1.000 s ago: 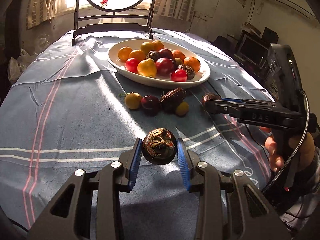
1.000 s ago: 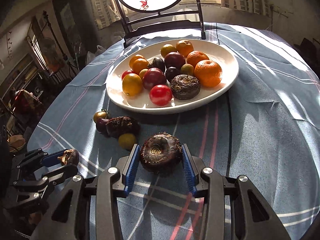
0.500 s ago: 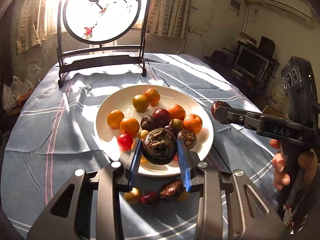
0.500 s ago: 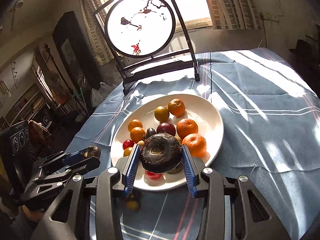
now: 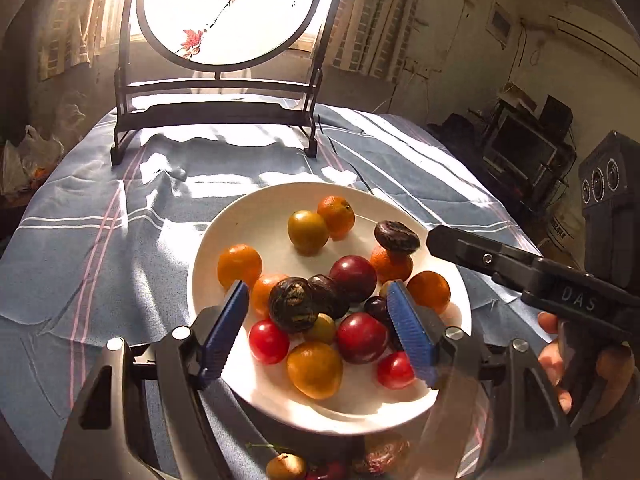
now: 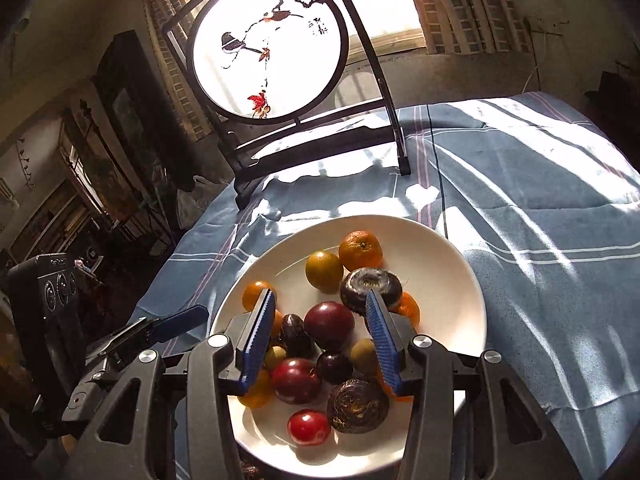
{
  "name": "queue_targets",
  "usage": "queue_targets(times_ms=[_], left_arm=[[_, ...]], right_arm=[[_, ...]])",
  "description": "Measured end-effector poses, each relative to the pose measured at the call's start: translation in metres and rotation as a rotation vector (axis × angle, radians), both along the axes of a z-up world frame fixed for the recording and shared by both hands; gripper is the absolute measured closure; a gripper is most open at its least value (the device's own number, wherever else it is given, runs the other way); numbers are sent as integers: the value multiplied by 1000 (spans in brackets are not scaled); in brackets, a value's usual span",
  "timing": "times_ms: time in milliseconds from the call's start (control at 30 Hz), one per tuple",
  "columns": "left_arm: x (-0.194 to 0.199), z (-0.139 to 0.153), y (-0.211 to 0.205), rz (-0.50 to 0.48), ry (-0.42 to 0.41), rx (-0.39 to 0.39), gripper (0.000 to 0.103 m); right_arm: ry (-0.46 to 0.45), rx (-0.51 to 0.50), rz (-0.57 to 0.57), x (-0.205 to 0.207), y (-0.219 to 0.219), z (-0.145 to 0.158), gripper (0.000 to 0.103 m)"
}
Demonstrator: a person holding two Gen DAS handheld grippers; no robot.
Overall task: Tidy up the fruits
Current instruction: 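Drop both passion fruits into the white plate by opening both grippers, then grasp a small yellow fruit with the right gripper while the left grasps another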
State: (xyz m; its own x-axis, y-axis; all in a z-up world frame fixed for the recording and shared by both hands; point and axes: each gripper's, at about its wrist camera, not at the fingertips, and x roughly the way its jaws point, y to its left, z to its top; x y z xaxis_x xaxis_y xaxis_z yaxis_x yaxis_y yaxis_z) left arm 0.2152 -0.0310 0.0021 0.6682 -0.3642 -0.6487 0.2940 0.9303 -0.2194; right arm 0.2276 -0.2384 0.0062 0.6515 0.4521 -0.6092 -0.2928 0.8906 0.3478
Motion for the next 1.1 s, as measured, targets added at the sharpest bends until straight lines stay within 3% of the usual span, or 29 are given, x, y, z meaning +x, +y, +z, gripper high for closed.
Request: queue_targets(times_ms=[300, 400, 567, 633, 767, 933, 1100], left_arm=[[-99, -27, 29, -59, 59, 67, 33], [-114, -39, 35, -48, 77, 95, 33], [-115, -53, 36, -23, 116, 134, 33], [-112, -56, 34, -13, 118, 164, 33], [-99, -58, 30, 10, 120, 218, 33], [-81, -62, 29, 39, 120, 278, 35], [-69, -66, 17, -12, 145, 298, 50]], right_arm=[[51, -146, 219, -103, 31, -46, 56], [57, -239, 248, -109, 52, -58, 56], [76, -309, 242, -100, 76, -63, 57], [89, -332, 230, -94, 81, -66, 63], [102, -282, 211, -91, 72, -66, 80], [85, -176, 161, -100, 45, -62, 80], [47, -163, 166, -118, 39, -63, 80]])
